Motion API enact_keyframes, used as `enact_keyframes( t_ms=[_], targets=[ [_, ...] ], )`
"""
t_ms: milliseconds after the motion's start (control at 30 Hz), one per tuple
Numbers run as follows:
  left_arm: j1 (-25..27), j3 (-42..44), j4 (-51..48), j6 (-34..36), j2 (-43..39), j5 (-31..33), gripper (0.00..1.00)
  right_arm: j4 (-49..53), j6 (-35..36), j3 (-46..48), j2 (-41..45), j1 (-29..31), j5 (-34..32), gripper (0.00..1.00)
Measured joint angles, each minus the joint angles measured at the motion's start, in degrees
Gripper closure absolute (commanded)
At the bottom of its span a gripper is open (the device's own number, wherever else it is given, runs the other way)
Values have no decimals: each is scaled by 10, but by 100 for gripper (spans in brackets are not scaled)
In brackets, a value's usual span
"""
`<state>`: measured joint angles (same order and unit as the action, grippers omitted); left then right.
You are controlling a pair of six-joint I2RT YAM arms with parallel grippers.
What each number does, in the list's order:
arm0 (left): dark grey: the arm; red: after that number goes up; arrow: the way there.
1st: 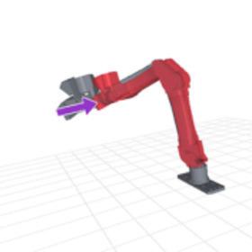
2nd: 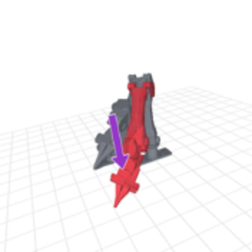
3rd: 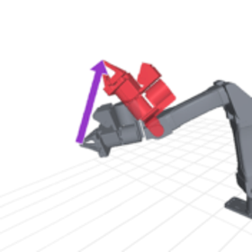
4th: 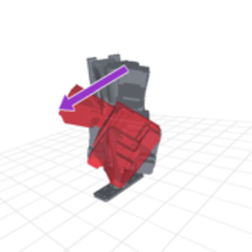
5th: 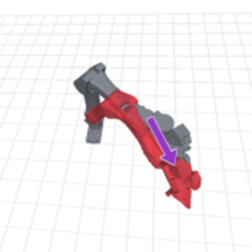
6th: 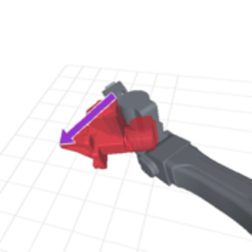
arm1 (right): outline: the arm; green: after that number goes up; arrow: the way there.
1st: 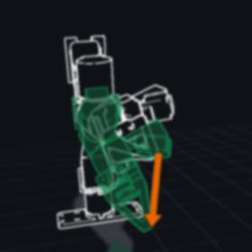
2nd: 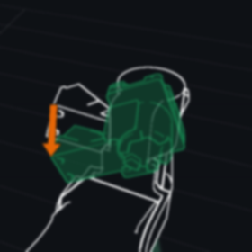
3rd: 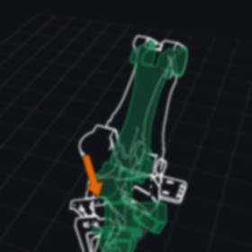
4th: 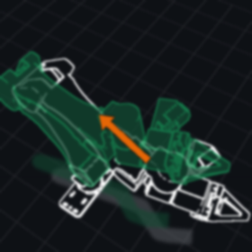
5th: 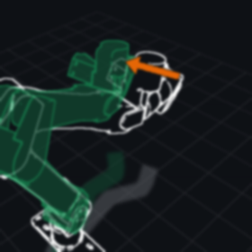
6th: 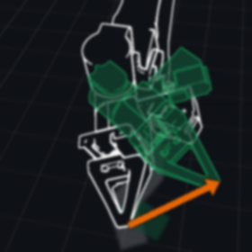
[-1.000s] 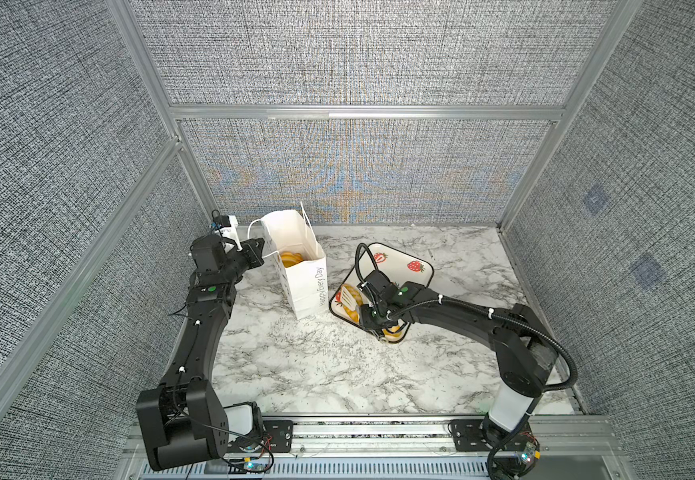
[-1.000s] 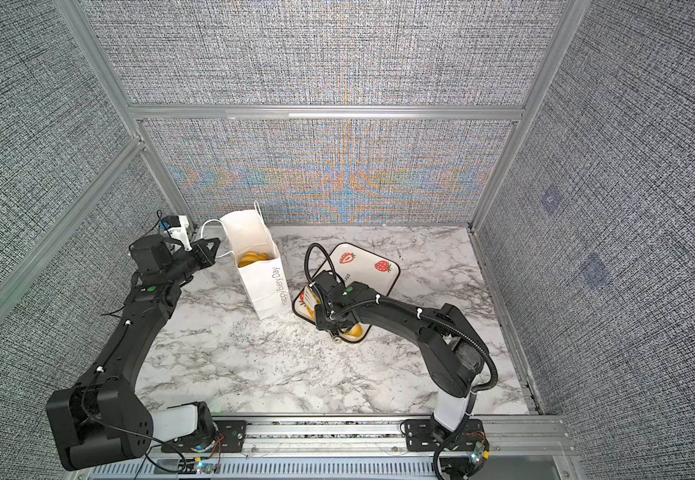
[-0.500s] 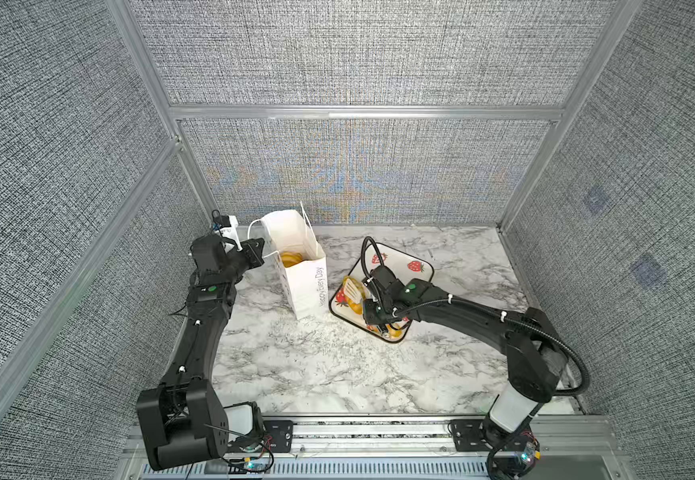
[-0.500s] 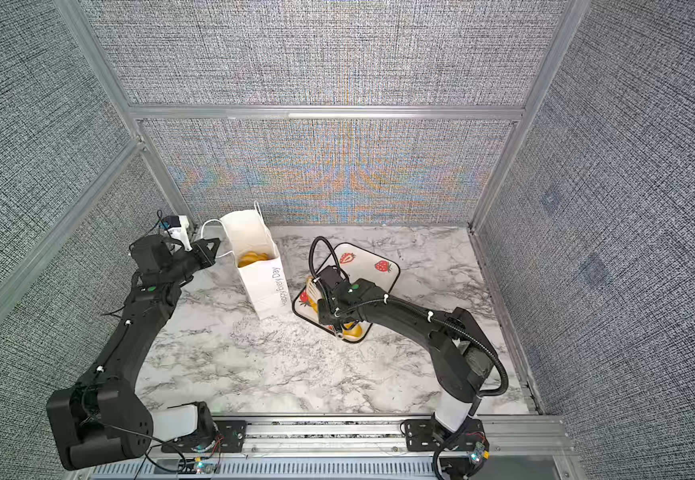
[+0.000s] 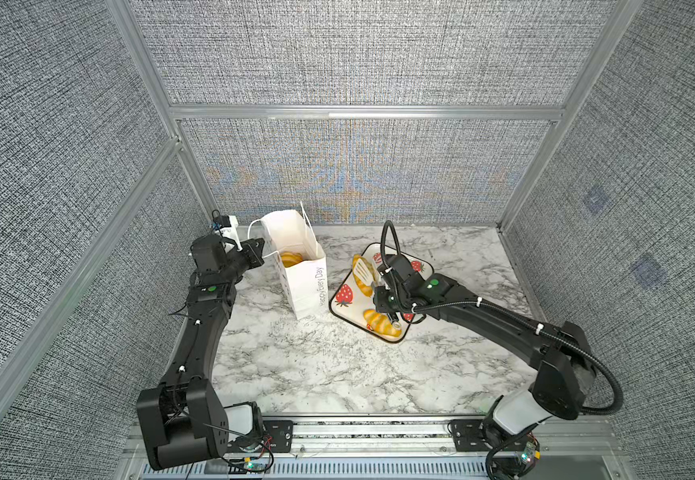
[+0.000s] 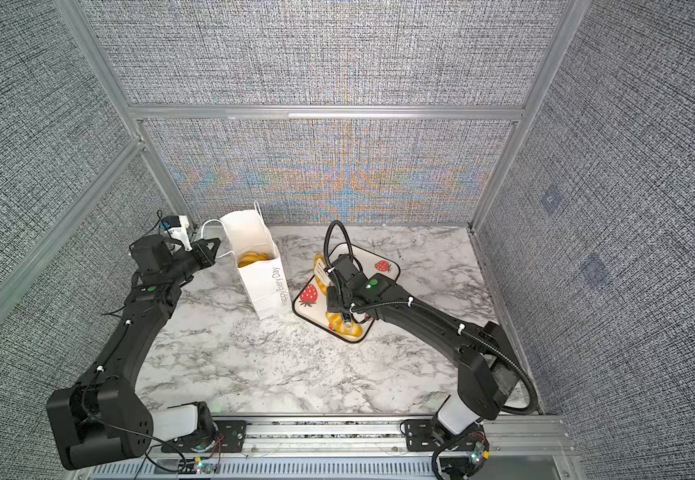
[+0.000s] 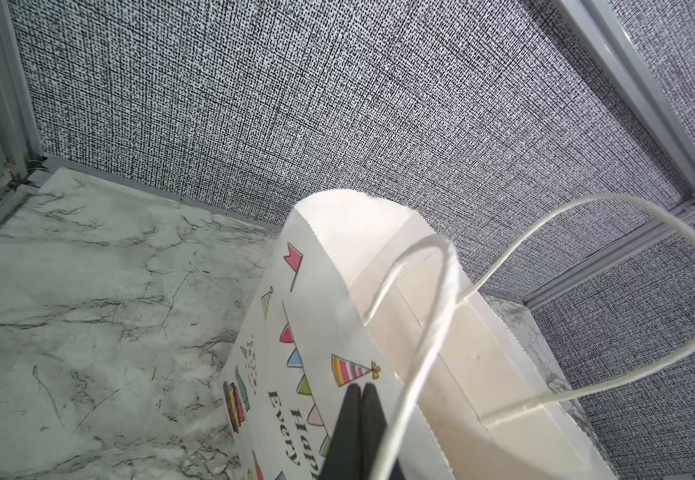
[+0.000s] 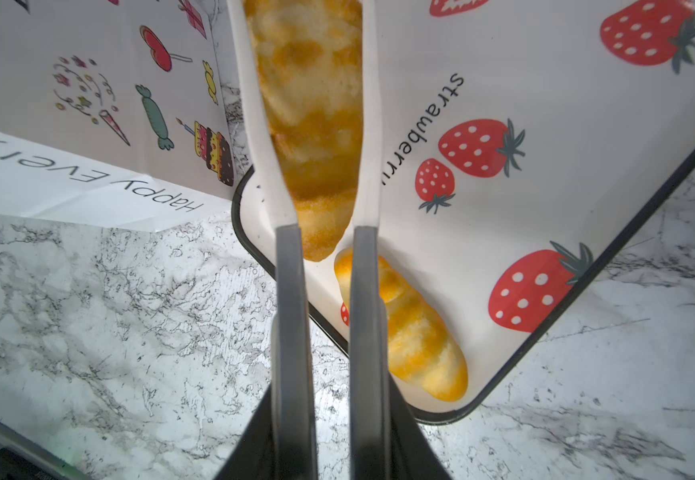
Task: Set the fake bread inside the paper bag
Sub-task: 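Close the tongs on the croissant and lift it off the tray, then carry the croissant with the tongs over the bag opening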
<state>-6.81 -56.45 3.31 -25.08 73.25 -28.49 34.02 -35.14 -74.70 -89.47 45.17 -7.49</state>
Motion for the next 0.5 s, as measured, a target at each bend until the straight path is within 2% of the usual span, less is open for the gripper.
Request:
enact_keyframes(
  t_ms=[500],
  targets=[
    [0, 0, 0, -2, 0, 0, 100, -111, 23, 75, 136, 4, -15, 73]
  ],
)
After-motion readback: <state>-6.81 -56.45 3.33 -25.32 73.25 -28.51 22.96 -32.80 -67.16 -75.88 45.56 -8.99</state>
